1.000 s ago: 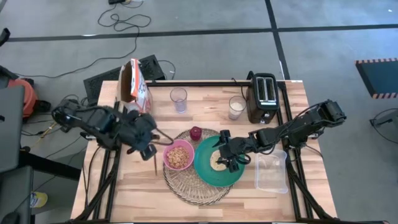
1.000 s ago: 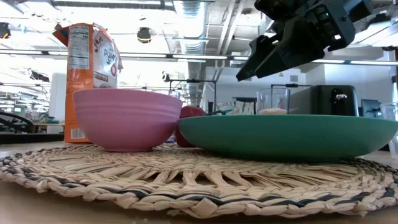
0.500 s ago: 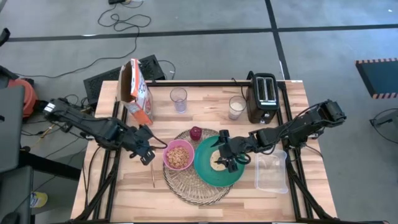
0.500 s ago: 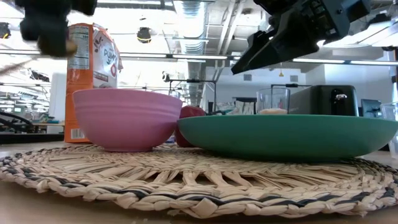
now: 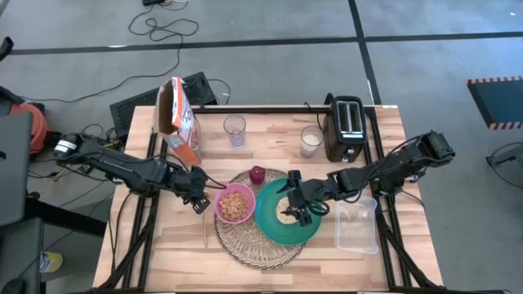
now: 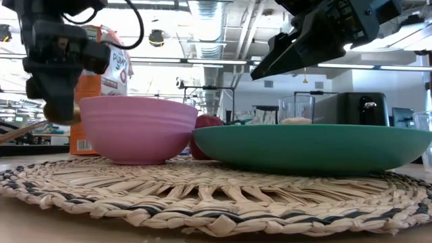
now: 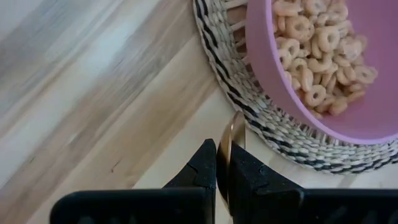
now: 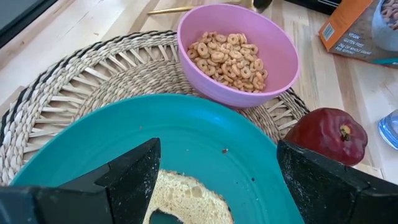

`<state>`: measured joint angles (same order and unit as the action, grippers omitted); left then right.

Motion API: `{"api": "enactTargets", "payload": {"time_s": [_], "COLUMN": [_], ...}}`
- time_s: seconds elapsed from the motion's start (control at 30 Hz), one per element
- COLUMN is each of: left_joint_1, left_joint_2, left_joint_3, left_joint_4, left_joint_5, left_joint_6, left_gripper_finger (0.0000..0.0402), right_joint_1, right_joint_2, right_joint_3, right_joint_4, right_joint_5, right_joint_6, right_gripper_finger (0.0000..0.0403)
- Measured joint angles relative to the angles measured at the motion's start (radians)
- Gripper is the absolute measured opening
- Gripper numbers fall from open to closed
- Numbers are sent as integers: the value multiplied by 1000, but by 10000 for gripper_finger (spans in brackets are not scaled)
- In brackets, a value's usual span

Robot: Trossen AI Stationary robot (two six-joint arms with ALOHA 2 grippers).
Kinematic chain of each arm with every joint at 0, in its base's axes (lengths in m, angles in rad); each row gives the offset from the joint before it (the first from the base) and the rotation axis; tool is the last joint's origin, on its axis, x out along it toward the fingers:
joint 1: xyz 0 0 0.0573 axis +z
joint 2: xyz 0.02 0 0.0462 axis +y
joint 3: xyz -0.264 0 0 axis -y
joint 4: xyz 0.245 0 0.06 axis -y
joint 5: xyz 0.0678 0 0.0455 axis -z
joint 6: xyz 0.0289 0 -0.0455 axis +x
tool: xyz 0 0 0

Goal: Arrange a breakfast setting
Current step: Put the spoon on the table beside the cereal

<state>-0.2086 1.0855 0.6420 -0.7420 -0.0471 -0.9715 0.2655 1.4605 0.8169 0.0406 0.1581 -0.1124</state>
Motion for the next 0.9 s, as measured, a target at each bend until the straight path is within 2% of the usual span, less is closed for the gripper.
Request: {"api": "enactTargets", "payload": {"time_s": [0.53,0.77,0.9], "left_joint_1": [62,67,67], "left_joint_2": [0,0,2], "left_joint_3": [-200,-263,-280], "left_joint_4": [305,387,387], "left_joint_5": [-12,-76,-128], "left_joint_6": [20,-8,-12], "left_gripper_finger": [0,2,22], "right_joint_1": [0,0,0], "right_joint_2": [0,0,0], "right_joint_3": [0,0,0], "right_joint_4": [2,8,8], "right_joint_5": [0,0,0], "right_joint_6": [-4,-4,-4], "right_gripper_finger": [348,348,348]}}
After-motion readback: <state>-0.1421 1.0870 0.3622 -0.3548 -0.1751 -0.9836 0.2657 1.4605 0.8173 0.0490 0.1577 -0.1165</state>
